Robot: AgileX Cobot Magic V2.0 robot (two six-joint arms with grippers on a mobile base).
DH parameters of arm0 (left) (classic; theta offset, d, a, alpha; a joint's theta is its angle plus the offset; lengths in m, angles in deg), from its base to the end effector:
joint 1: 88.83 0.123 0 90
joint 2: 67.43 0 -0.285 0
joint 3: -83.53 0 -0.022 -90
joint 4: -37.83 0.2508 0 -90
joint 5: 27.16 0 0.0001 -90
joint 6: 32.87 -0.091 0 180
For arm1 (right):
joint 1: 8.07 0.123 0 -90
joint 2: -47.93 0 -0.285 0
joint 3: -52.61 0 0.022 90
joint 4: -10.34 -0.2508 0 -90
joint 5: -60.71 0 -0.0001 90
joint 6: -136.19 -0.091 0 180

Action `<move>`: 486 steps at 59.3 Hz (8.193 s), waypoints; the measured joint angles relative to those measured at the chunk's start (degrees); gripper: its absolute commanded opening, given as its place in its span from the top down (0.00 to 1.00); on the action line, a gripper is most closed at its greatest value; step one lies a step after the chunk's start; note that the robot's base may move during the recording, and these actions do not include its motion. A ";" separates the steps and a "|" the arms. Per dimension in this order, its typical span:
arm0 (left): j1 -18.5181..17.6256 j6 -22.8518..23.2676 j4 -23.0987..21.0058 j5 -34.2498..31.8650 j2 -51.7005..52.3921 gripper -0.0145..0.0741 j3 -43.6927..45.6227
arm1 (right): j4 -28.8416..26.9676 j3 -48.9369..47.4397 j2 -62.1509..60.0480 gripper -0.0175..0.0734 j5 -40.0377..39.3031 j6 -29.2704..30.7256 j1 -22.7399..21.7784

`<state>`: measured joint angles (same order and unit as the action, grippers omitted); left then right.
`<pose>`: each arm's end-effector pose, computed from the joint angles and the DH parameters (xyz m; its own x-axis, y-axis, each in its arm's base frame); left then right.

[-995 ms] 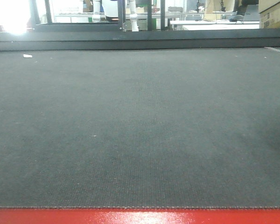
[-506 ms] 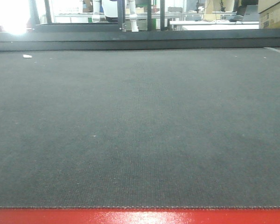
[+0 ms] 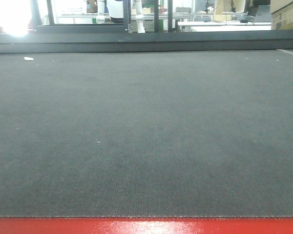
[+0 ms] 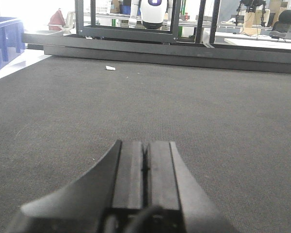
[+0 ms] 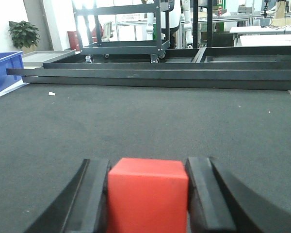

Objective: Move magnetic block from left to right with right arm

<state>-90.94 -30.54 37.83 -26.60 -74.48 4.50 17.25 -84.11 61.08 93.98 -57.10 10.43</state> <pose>0.0567 -0.0021 0.2023 0.0570 -0.0428 -0.9975 0.0392 0.9984 -0.0406 0.0115 -0.0025 0.3455 -0.0251 0.1290 -0.9913 -0.2529 0.9586 0.1312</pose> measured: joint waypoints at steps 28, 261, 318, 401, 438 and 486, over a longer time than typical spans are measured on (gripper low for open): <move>0.00 0.00 0.00 0.00 0.00 0.97 0.00 | 0.12 0.00 0.00 0.63 0.22 0.00 0.00; 1.10 0.00 0.00 0.01 0.00 0.97 0.00 | 0.15 -0.10 -0.18 0.63 0.47 0.10 0.00; 1.10 0.00 0.00 0.01 0.00 0.97 0.00 | 0.15 -0.10 -0.18 0.63 0.47 0.10 0.00; 1.10 0.00 0.00 0.01 0.00 0.97 0.00 | 0.15 -0.10 -0.18 0.63 0.47 0.10 0.00; 1.10 0.00 0.00 0.01 0.00 0.97 0.00 | 0.15 -0.10 -0.18 0.63 0.47 0.10 0.00; 1.10 0.00 0.00 0.01 0.00 0.97 0.00 | 0.15 -0.10 -0.18 0.63 0.47 0.10 0.00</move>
<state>-89.85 -30.54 37.83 -26.59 -74.48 4.50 17.40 -84.21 60.90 94.45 -57.00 10.43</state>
